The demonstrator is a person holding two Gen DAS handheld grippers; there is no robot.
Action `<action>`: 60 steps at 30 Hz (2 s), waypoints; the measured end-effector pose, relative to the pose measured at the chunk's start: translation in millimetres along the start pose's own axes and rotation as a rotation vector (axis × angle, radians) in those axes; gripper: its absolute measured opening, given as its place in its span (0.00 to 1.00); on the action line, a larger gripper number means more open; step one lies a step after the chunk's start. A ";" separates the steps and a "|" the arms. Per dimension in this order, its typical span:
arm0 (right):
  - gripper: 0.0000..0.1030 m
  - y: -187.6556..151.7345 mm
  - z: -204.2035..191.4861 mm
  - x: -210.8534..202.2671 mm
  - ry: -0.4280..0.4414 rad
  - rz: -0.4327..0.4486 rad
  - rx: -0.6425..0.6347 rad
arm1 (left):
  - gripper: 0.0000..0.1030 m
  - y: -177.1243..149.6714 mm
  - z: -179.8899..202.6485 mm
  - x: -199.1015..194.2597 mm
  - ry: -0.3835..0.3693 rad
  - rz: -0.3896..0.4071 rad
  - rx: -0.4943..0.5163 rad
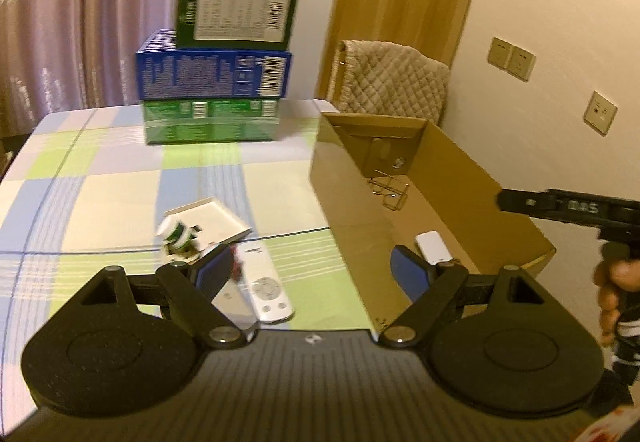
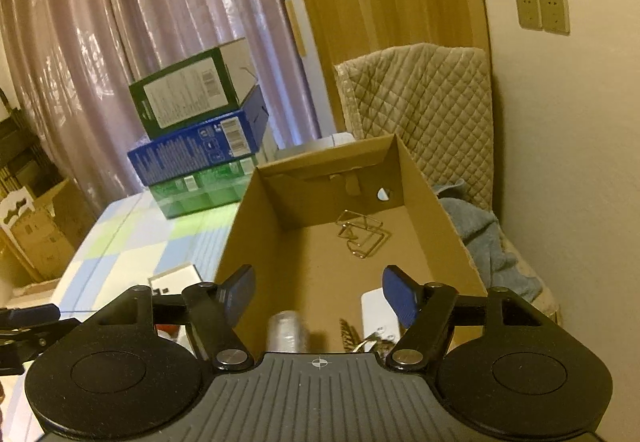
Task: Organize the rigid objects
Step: 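Withdraw both tools from the box back toward the table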
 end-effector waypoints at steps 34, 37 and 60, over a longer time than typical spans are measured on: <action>0.67 -79.3 -100.5 -49.3 0.060 -0.123 -0.100 | 0.80 -47.5 -55.8 -98.8 0.139 0.003 -0.077; 0.67 -82.5 -102.5 -46.9 0.062 -0.133 -0.103 | 0.80 -48.3 -56.9 -99.2 0.138 0.001 -0.076; 0.67 -119.4 -122.3 -8.1 0.120 -0.207 -0.158 | 0.80 -54.3 -77.9 -66.5 0.154 -0.055 -0.023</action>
Point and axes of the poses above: each gripper's, at about its wrist camera, not at the fingertips, and x roughly the way its jaws point, z to its right, y to its top, the point moved 3 cm from there along x, roughly the way its jaws point, and after that the axes turned 8 degrees about x, right-handed, at the moved point
